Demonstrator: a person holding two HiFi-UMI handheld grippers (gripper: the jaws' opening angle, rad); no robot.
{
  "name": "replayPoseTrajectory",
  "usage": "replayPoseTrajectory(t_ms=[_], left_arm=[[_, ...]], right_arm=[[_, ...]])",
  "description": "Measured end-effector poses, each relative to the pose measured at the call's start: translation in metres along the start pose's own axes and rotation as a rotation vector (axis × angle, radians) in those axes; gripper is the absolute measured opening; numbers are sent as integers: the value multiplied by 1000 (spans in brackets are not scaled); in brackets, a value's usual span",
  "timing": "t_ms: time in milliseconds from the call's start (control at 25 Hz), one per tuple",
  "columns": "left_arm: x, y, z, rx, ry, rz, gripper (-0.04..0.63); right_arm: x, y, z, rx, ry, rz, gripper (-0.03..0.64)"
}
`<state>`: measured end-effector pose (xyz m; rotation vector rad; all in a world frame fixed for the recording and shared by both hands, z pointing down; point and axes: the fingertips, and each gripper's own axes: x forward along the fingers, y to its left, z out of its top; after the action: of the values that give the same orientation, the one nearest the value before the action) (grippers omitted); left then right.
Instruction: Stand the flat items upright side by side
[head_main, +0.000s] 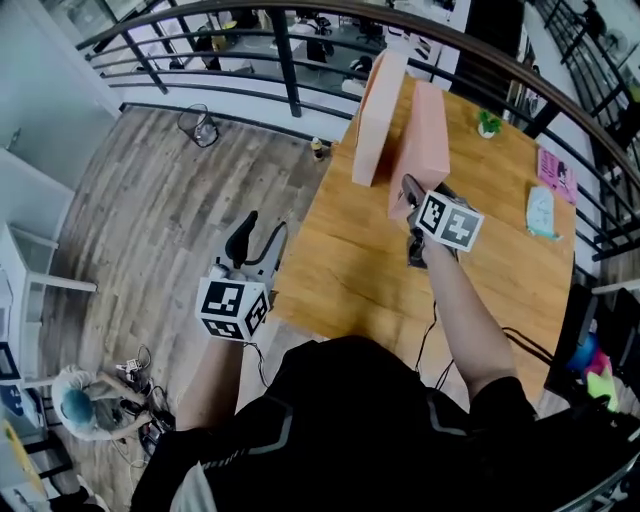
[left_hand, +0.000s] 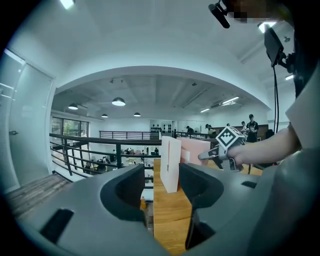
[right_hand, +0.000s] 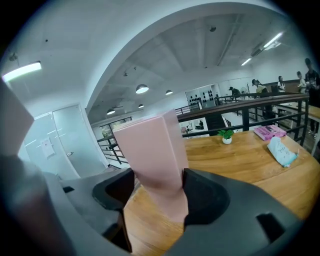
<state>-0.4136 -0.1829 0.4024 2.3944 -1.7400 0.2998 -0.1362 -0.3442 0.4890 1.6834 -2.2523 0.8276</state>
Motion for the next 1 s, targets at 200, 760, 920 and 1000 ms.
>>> replayPoseTrajectory(t_ms=[200,760,920,1000], left_arm=[[-12,24,-9,-38,5,39,233],[-22,31,-21,-32,31,62,233],[-19,26,-18,-26,29,51,233],[-17,25,-17,-20,27,49,229]], right_arm=[[28,16,10,13,-22,-13,313],[64,28,27,49,-36,-13,329],[60,29,20,-10,-34,62,311],[57,30,13,-35,-32,94,313]])
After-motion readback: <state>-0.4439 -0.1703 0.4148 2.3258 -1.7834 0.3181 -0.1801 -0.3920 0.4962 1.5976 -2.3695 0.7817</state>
